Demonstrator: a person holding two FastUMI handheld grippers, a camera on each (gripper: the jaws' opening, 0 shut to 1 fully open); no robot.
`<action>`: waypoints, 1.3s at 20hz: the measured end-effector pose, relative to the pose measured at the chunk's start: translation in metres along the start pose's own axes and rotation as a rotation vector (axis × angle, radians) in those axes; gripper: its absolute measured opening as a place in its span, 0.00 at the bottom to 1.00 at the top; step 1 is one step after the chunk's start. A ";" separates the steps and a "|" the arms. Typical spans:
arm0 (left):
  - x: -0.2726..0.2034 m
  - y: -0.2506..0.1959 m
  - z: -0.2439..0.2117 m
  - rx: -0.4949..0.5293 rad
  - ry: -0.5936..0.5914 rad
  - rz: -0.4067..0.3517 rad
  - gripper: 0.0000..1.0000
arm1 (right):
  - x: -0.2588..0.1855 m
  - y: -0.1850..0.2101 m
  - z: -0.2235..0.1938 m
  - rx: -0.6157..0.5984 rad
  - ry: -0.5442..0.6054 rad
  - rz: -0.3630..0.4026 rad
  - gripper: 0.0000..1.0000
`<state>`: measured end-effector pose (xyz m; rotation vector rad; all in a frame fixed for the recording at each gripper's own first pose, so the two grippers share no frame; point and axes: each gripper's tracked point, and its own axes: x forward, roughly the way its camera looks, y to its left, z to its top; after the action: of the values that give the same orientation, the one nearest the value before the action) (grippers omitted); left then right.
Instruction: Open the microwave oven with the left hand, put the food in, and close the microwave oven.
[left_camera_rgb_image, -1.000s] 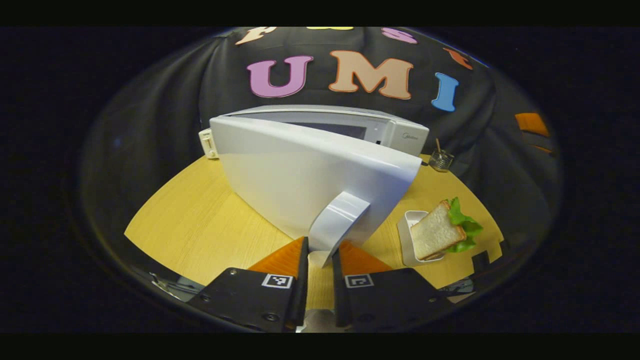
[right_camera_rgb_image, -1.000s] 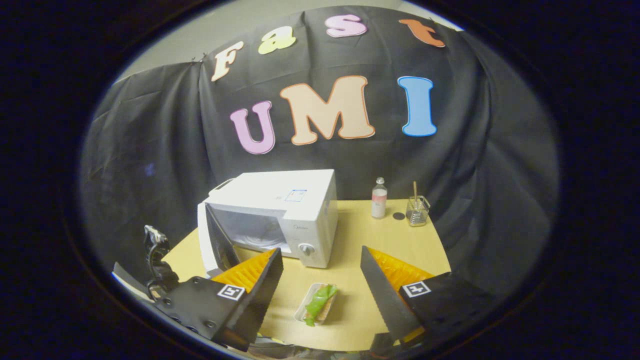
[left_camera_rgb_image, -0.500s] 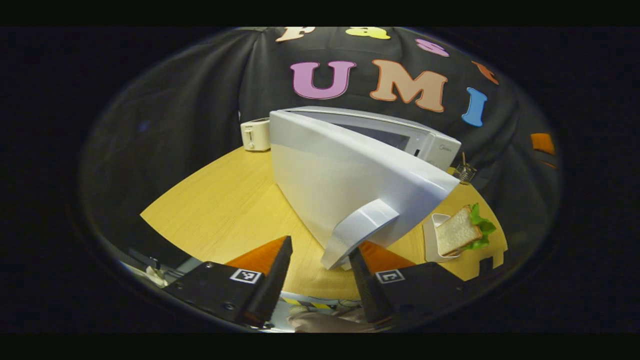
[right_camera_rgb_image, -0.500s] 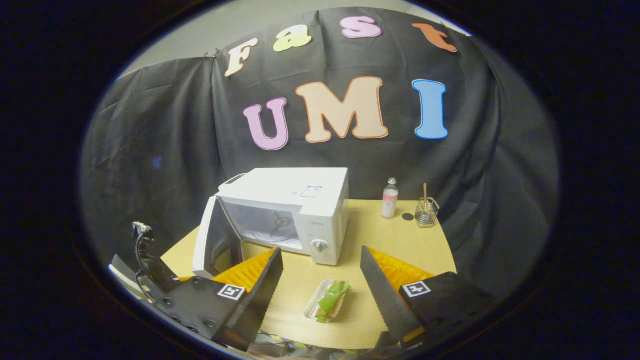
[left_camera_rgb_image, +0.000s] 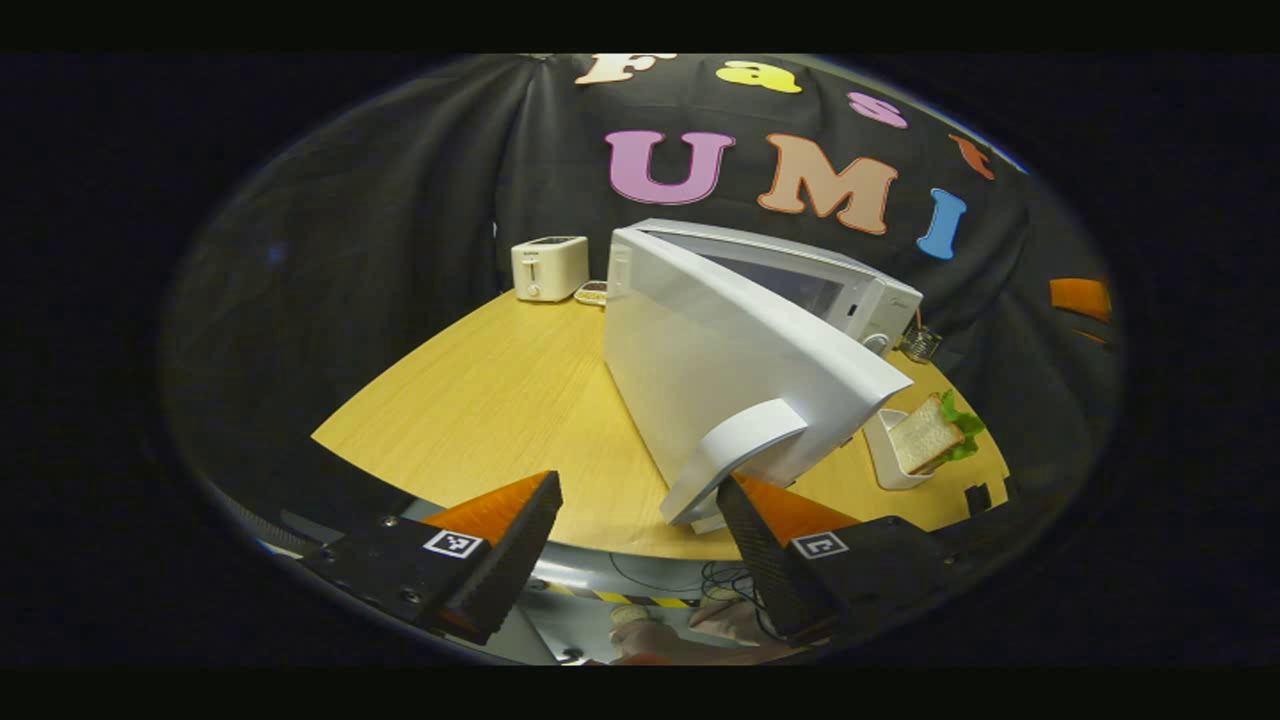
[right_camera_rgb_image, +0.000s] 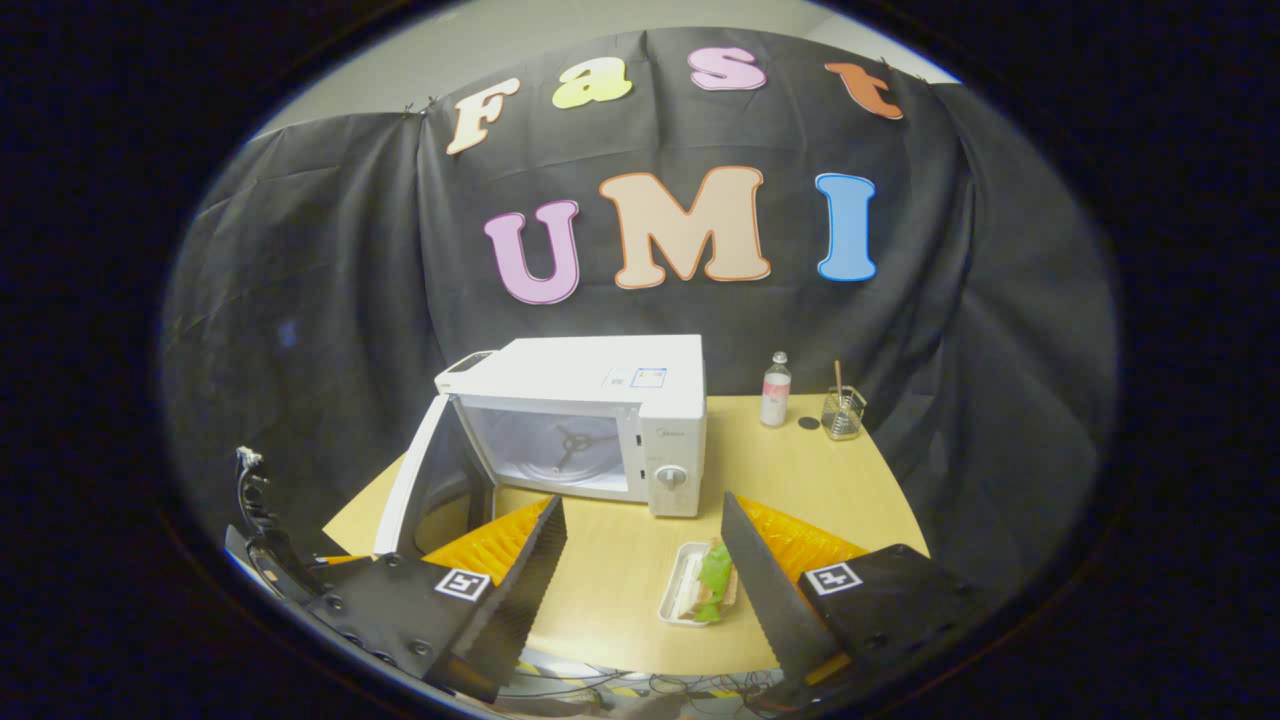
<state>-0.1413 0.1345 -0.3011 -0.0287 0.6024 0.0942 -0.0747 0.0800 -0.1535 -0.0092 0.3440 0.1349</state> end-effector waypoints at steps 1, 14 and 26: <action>-0.003 0.012 0.000 -0.001 -0.004 0.007 0.96 | -0.004 0.006 -0.003 -0.002 0.001 -0.009 0.92; -0.015 0.153 0.020 -0.097 -0.058 0.160 0.94 | -0.033 0.054 -0.059 -0.006 0.083 -0.057 0.92; -0.053 0.181 0.101 -0.147 -0.252 0.340 0.93 | -0.016 0.033 -0.119 0.054 0.299 -0.065 0.94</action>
<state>-0.1449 0.3161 -0.1876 -0.0556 0.3430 0.4650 -0.1342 0.1069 -0.2598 0.0136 0.6456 0.0598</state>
